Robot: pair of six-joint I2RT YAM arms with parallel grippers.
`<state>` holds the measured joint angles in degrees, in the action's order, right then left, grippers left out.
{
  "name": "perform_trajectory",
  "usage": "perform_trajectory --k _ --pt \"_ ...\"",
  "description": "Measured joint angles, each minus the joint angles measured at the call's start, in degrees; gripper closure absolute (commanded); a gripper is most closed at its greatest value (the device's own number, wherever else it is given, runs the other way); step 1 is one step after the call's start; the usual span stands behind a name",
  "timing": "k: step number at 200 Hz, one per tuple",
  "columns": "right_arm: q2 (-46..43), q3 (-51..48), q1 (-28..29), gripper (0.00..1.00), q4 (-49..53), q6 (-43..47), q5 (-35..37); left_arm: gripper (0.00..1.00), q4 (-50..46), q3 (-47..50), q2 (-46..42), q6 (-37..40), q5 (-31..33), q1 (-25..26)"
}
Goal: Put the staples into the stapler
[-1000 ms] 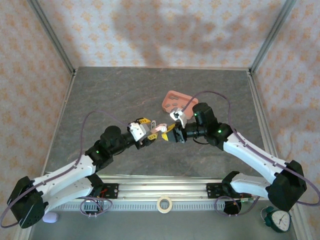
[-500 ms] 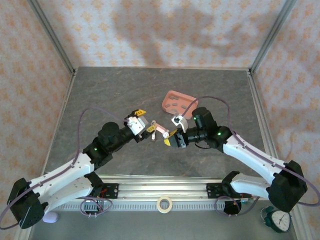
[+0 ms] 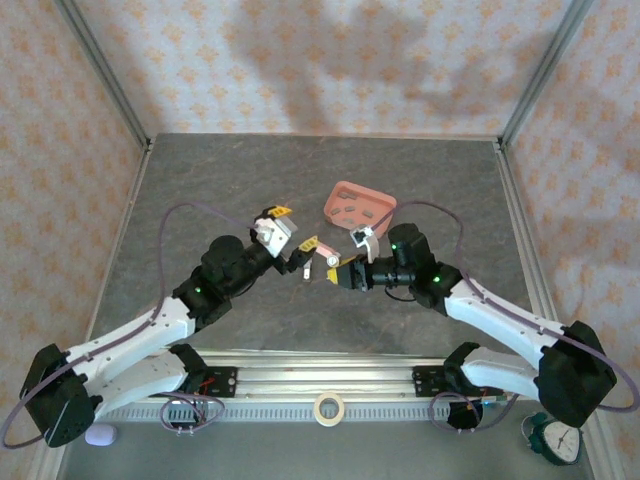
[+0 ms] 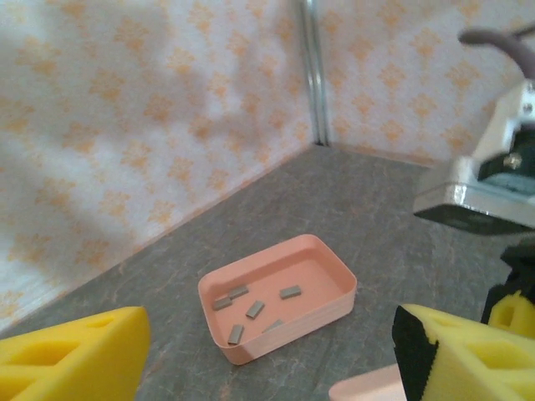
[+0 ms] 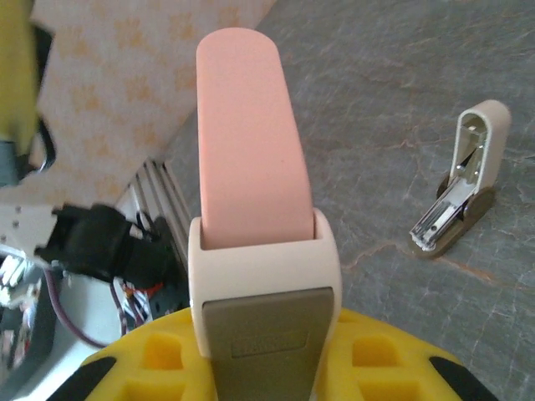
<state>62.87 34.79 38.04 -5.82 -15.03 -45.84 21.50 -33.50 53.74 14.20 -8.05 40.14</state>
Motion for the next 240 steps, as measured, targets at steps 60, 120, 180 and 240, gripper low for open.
perform_trajectory --k 60,120,180,240 --pt "3.23 -1.36 -0.39 0.95 -13.14 -11.30 3.50 0.11 -6.84 -1.62 -3.89 -15.89 4.26 -0.07" --pt "5.57 -1.27 -0.39 0.95 -20.83 -13.46 0.74 0.12 5.29 4.24 -1.36 -33.99 -3.67 -3.37" --pt "5.97 -1.25 -0.39 0.94 -24.33 -13.22 -2.62 0.16 28.44 6.78 8.59 -47.43 -14.01 -4.57" --pt "3.98 -1.22 -0.39 0.94 -26.32 -11.93 -3.54 0.23 37.64 6.78 11.89 -51.82 -17.90 -4.68"
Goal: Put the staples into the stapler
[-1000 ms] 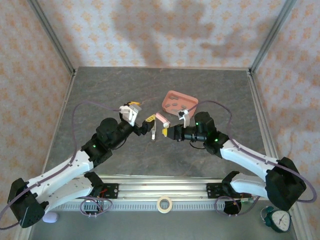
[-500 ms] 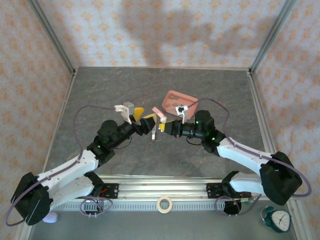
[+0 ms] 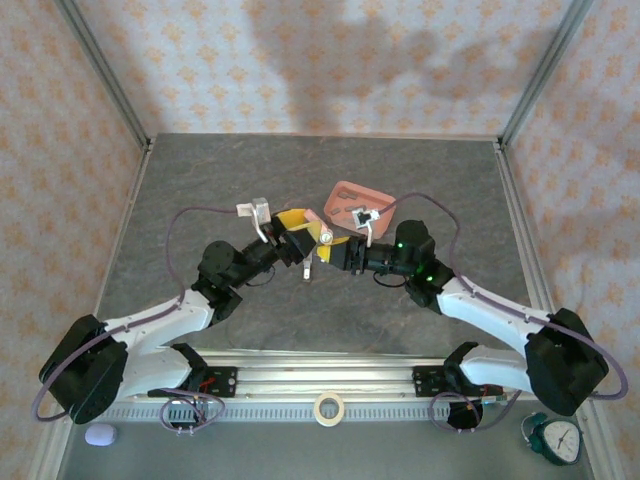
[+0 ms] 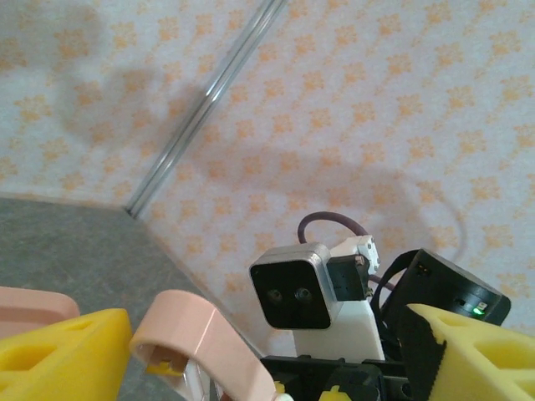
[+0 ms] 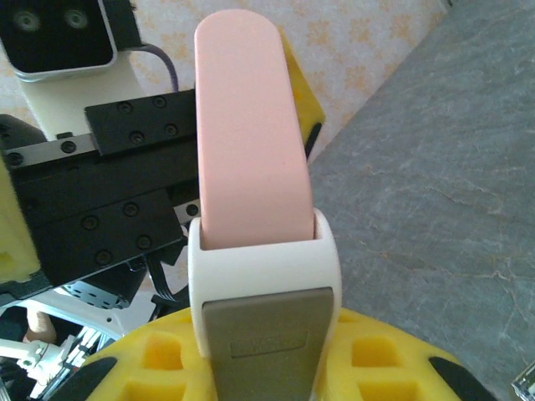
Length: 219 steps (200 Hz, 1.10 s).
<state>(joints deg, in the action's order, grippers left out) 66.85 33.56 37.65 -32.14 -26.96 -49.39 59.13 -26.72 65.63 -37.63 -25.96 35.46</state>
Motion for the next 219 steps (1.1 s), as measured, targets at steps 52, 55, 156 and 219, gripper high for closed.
perform_trajectory --k 52,55,156,219 --pt "-0.17 0.22 0.00 0.94 -1.18 0.63 -1.77 0.35 2.47 0.00 0.59 -0.50 -1.18 0.00" --pt "-0.17 0.22 0.00 0.94 -1.25 0.63 -1.88 0.35 2.56 0.00 0.63 -0.50 -1.25 0.00" --pt "-0.15 1.29 0.07 0.94 -3.04 1.29 -4.83 0.61 5.68 -0.02 3.65 -0.37 -3.69 0.00" --pt "-0.15 1.86 0.17 0.66 -1.73 4.09 -4.85 0.91 4.37 -0.22 1.90 1.81 -5.53 0.04"
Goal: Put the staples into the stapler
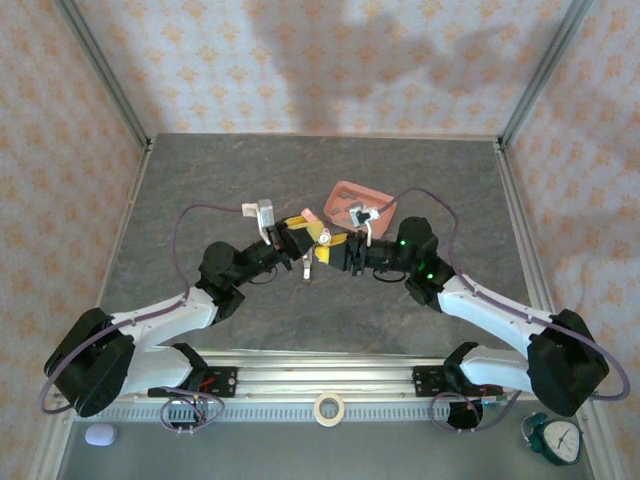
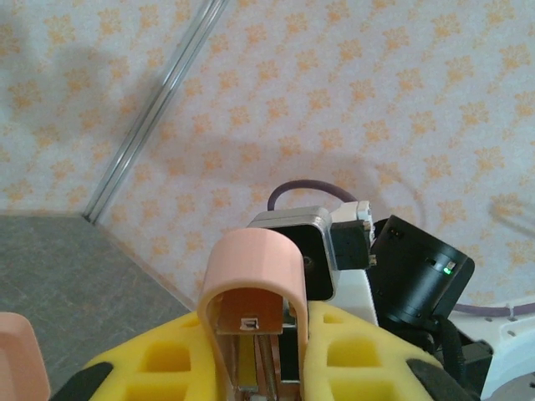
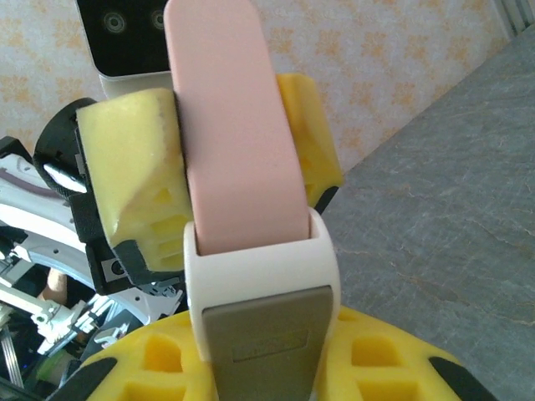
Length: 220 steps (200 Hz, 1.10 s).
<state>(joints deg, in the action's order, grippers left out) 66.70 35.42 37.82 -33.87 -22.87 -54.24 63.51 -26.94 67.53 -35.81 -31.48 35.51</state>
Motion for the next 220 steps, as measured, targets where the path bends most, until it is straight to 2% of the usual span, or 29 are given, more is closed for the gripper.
perform_trajectory --k 21,27,60,89,112,143,179,220 --pt "-0.20 -0.02 0.26 0.45 2.25 0.83 1.53 1.00 -6.21 -0.02 -2.93 3.72 1.18 0.00" --pt "-0.48 -0.09 0.26 0.43 3.08 1.22 2.40 1.00 -9.07 -0.07 -4.13 5.01 2.29 0.00" --pt "-3.32 -0.22 0.26 0.40 9.09 2.62 8.11 1.00 -27.50 -2.21 -11.56 11.45 10.16 0.00" --pt "-4.83 -0.28 0.26 0.40 13.79 3.45 13.38 1.00 -45.51 -7.32 -16.17 14.45 20.24 0.00" --pt "-4.59 -0.28 0.26 0.40 17.20 3.67 16.44 1.00 -59.36 -12.28 -16.37 14.25 28.94 0.00" --pt "-2.82 -0.31 0.26 0.41 18.99 3.63 18.03 1.00 -73.20 -15.08 -13.51 11.50 37.99 0.00" --pt "-0.50 -0.31 0.26 0.41 20.61 3.63 18.84 1.00 -81.33 -15.34 -6.64 7.74 42.82 0.00" --pt "-0.28 -0.31 0.26 0.41 21.84 3.65 19.80 1.00 -81.68 -15.34 1.46 4.74 43.63 0.00"
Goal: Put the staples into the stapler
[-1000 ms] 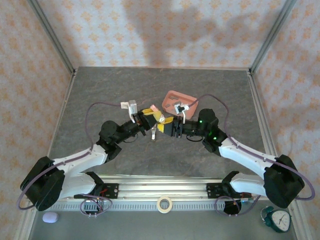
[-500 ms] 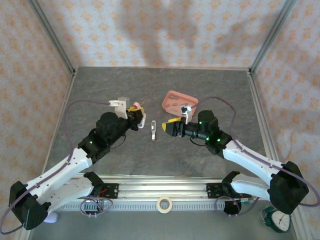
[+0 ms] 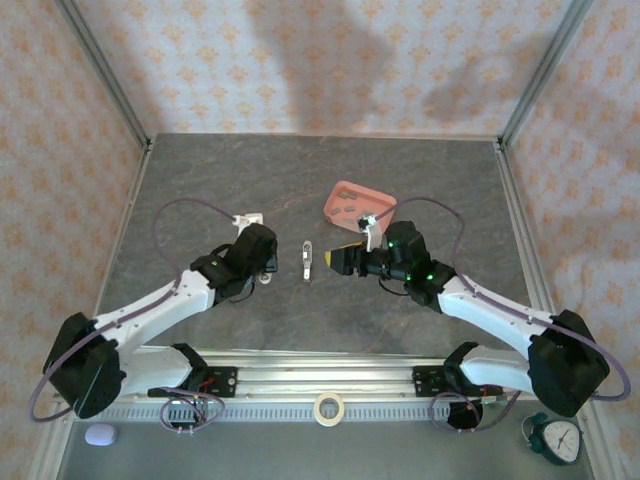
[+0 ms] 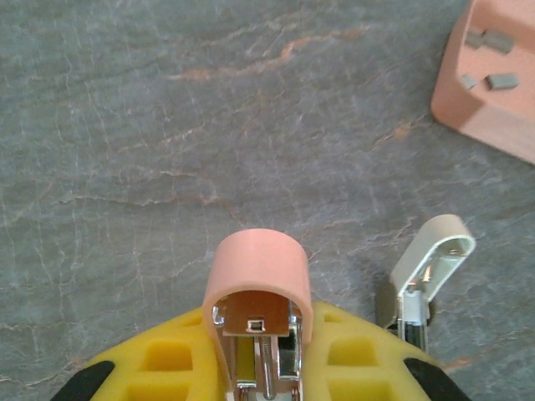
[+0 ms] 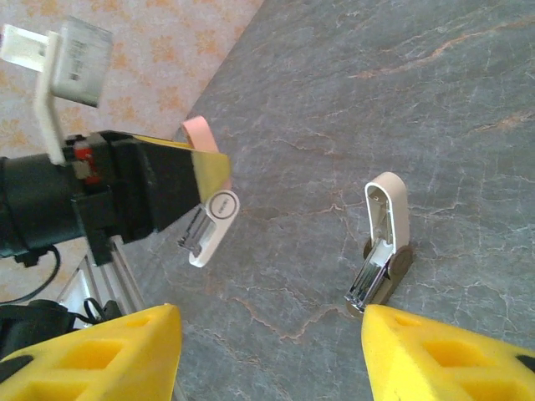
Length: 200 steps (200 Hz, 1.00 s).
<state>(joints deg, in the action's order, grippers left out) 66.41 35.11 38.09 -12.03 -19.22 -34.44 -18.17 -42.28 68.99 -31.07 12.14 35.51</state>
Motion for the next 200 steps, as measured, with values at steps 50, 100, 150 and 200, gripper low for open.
perform_trajectory --k 50,100,150,200 --pt "-0.52 0.00 0.00 0.42 1.14 0.02 0.24 1.00 4.24 -0.39 11.54 -1.07 -1.81 0.00" --pt "-1.90 -0.04 0.00 0.42 2.27 0.28 0.70 1.00 8.26 -2.14 18.82 -1.03 -4.42 0.00" --pt "-2.19 -0.09 0.00 0.42 2.84 0.76 1.09 0.99 10.71 -2.25 20.83 -1.03 -4.87 0.00" --pt "-2.19 -0.11 0.00 0.42 3.08 0.90 1.09 0.98 11.85 -2.91 21.70 -0.42 -4.79 0.00"
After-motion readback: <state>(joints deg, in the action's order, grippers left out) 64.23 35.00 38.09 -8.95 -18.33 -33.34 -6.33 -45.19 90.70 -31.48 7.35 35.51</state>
